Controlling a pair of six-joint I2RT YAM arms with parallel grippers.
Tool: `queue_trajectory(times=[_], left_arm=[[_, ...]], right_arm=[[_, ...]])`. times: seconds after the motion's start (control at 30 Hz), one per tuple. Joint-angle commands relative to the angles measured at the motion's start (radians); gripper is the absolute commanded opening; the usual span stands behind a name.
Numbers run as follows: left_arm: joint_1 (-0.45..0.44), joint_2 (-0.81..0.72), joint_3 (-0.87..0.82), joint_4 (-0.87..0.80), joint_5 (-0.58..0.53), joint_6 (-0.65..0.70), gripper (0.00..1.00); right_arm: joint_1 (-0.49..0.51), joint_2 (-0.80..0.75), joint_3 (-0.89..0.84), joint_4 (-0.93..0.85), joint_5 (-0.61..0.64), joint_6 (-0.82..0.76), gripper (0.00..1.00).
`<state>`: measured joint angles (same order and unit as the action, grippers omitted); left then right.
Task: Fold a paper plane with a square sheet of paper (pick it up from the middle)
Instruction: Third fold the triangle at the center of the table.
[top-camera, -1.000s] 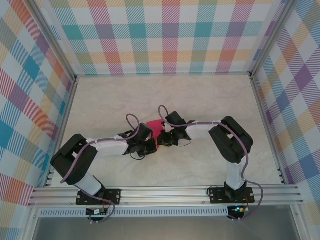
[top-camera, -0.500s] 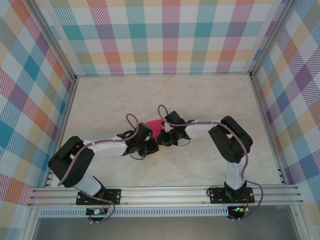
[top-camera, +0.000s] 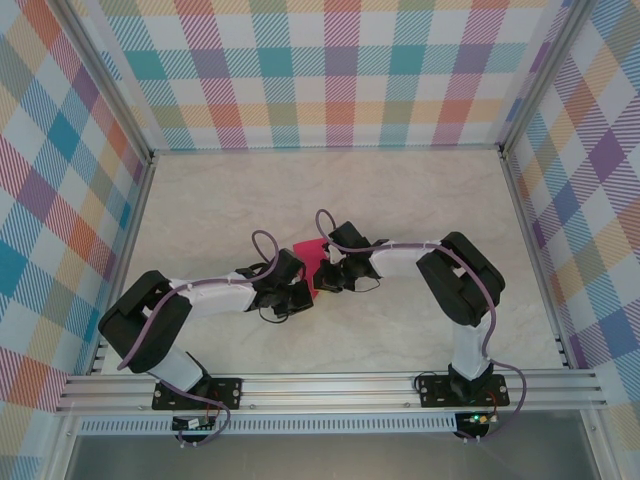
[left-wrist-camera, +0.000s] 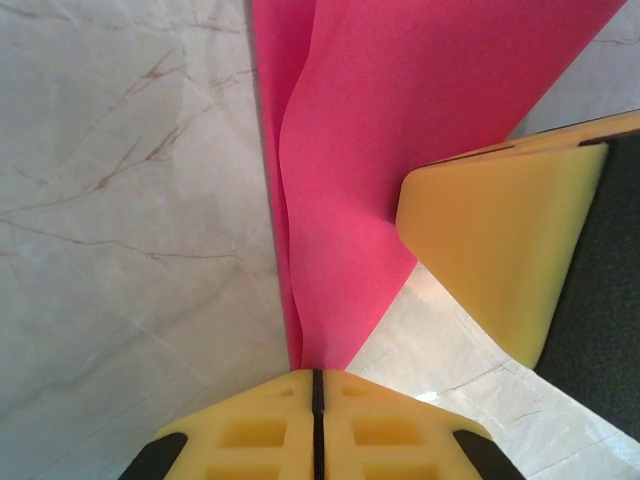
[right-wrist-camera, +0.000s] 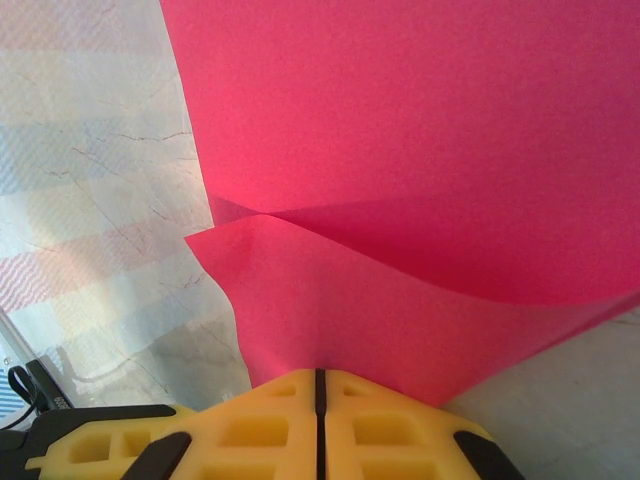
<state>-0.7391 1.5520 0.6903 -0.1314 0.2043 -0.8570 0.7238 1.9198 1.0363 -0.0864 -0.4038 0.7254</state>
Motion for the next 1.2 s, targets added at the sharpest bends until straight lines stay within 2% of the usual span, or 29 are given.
queue_trajectory(times=[0.0,0.23,0.5,0.8,1.17], left_arm=[[-0.011,0.023,-0.026,-0.065,-0.028,-0.011,0.09],[-0.009,-0.075,-0.005,-0.003,-0.005,-0.010,0.10],[-0.011,0.004,-0.002,0.086,-0.016,-0.037,0.08],[-0.011,0.047,-0.010,-0.037,-0.091,-0.027,0.06],[-0.011,0.059,-0.055,-0.070,-0.086,-0.027,0.04]], right_arm=[[0.002,0.047,0.006,-0.048,0.068,0.002,0.08],[0.001,0.044,0.005,-0.047,0.065,0.002,0.08],[0.002,0.045,0.002,-0.042,0.062,0.004,0.08],[-0.002,0.045,0.009,-0.043,0.060,-0.018,0.08],[-0.056,0.045,0.029,-0.002,0.057,-0.177,0.09]])
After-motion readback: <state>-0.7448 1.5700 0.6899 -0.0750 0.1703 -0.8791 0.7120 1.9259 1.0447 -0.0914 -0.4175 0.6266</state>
